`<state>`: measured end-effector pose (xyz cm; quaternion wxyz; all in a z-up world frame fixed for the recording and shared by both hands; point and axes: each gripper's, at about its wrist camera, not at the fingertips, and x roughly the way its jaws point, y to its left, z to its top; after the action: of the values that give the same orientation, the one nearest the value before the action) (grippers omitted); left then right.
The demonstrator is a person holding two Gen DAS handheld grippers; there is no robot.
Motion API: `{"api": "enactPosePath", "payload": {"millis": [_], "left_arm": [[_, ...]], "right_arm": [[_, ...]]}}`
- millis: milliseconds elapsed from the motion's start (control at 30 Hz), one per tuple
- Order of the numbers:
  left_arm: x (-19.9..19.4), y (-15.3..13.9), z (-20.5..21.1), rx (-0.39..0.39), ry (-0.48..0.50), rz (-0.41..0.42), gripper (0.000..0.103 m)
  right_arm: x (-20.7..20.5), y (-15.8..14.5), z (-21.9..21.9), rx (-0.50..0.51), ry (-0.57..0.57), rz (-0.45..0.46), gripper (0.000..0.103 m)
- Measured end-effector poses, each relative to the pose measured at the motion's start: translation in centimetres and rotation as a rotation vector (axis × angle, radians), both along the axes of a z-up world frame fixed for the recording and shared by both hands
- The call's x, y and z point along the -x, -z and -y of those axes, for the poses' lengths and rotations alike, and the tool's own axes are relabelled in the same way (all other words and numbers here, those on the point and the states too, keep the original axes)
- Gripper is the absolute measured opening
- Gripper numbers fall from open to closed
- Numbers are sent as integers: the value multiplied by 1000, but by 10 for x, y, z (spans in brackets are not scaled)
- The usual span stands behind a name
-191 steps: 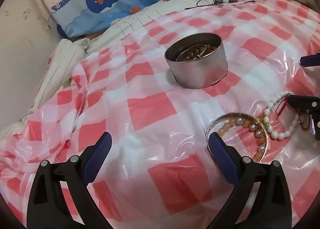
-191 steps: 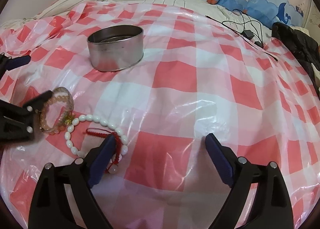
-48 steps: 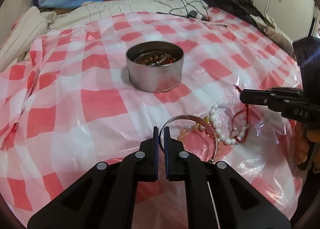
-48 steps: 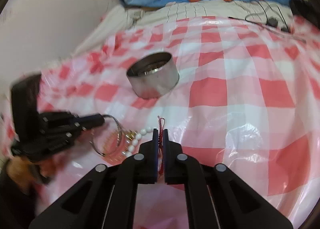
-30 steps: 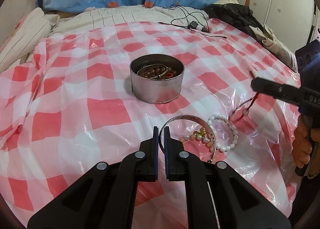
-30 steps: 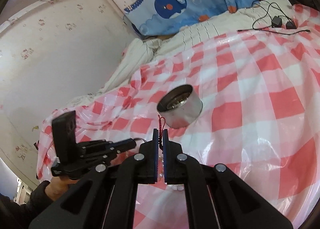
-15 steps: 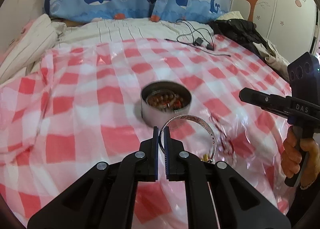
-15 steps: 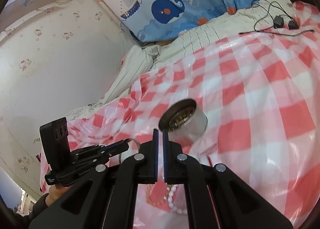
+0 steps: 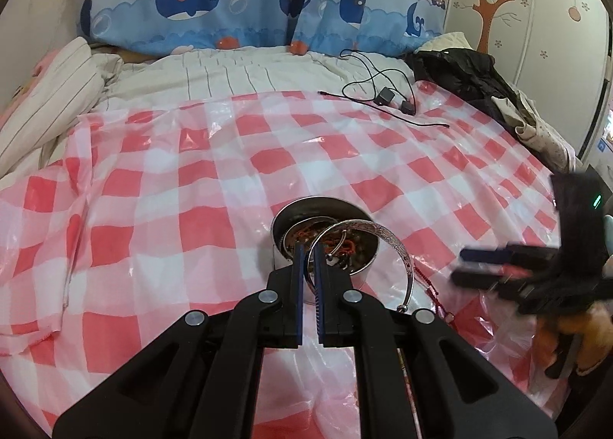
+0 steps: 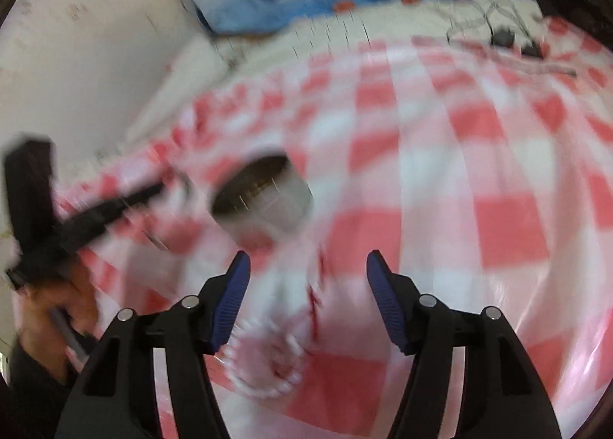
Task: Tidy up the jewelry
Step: 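Carry the silver bangle and red string bracelet over the silver tin with both grippers, then open the left gripper over the tin while the right drops the red string there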
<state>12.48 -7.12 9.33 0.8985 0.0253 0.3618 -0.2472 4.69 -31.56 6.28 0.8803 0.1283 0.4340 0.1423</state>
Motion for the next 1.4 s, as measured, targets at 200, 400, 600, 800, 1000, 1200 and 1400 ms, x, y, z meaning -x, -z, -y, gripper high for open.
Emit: {"api": "enactPosePath", "payload": {"millis": [200,400,600,800,1000,1200,1400], "left_arm": [[-1,2,-3,2,-10,-6,4],[-2,0,-2,-2,-10,2,4],[-17,-3,15,-5,0,15,4],[-44,8,30,7,-12,1,4],[-70,43,38,-85,-19,-106,8],[-30,31,2,-120,-52,-51,26],[16,25,-27,-99,-90,-59,43]], "right_arm": [[2,32,-47,280,-79,-2,4],[8,0,-8,33,-13,65,4],[-7,-46,-4,-68,-8,162,4],[-43,-63,-25,-100,-41,195,4],[-87,-45,-54,-99,-73,138,5],[-102,-13,-75,54,-104,25,31],[-52,-35,-45,61,-48,86,37]]}}
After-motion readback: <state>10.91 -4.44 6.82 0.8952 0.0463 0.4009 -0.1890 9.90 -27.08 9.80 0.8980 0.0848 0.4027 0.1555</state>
